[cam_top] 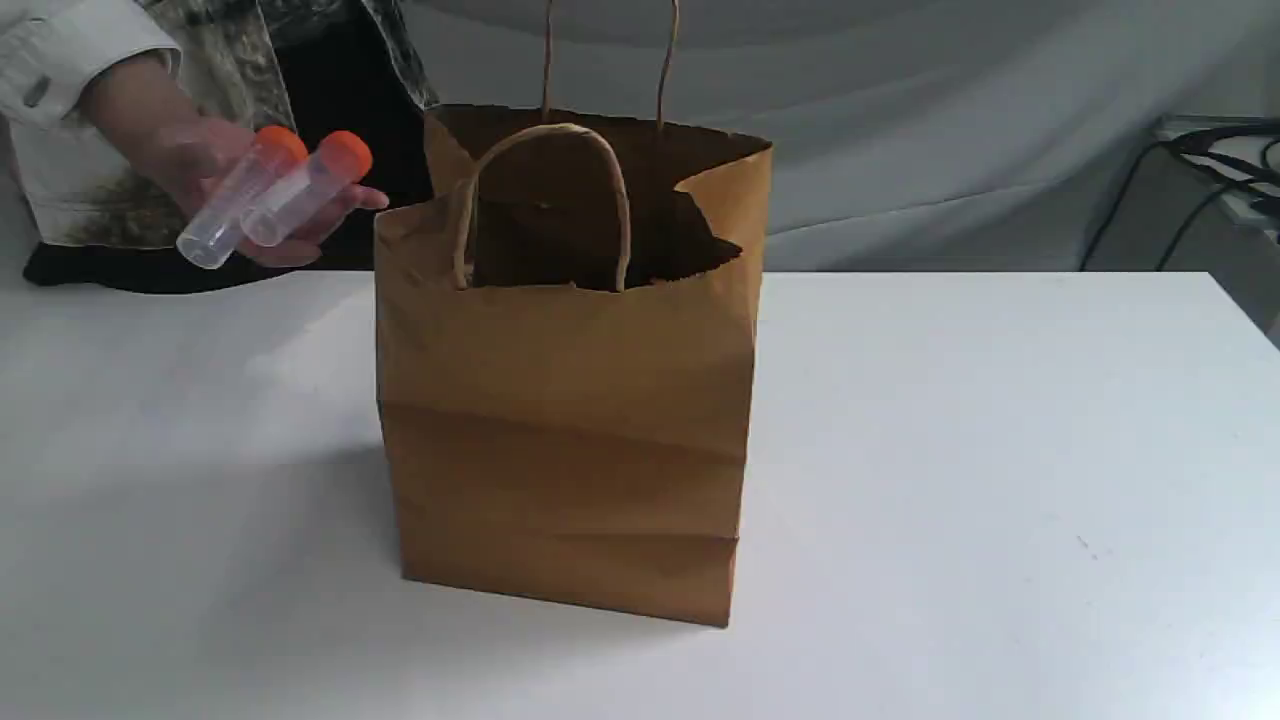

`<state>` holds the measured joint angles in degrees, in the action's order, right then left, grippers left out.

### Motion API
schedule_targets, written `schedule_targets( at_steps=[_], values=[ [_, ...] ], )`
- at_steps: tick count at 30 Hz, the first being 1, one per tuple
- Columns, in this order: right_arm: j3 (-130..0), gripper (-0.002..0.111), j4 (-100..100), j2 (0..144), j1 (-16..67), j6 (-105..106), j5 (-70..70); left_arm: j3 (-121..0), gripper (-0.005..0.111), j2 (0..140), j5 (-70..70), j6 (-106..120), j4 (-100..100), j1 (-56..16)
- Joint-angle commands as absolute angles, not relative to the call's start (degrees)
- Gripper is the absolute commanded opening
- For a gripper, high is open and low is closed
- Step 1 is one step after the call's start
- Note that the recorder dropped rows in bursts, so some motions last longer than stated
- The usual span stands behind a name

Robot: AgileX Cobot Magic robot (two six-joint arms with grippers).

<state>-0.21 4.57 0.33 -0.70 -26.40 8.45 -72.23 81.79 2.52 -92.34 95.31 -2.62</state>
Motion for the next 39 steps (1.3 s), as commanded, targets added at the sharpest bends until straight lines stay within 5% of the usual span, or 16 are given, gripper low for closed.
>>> schedule_targets(
  at_steps=[1, 9, 13, 16, 25, 35, 39],
  values=[
    [0.0, 0.000, 4.2, 0.0, -0.7, -26.2, 8.8, -73.2, 0.000, 82.1, 12.3, -88.9, 72.1, -1.1],
    [0.0, 0.000, 4.2, 0.0, -0.7, -26.0, 8.8, -73.3, 0.000, 82.1, 23.6, -28.5, -27.0, 6.8],
    [0.0, 0.000, 4.2, 0.0, -0.7, -26.0, 8.8, -74.9, 0.000, 82.3, 31.7, 15.6, -56.8, 9.1],
    [0.0, 0.000, 4.2, 0.0, -0.7, -26.0, 8.8, -78.5, 0.000, 82.3, 37.1, 35.1, -52.1, 8.6],
    [0.0, 0.000, 4.2, 0.0, -0.7, -26.1, 8.8, -96.3, 0.003, 91.8, 57.2, 7.5, -24.4, 8.4],
    [0.0, 0.000, 4.2, 0.0, -0.7, -26.1, 8.8, -114.0, 0.056, 103.5, 68.6, 7.6, -31.5, 6.6],
    [0.0, 0.000, 4.2, 0.0, -0.7, -25.9, 8.8, -118.8, 0.059, 107.9, 69.0, 7.5, -32.8, 3.6]
  ],
)
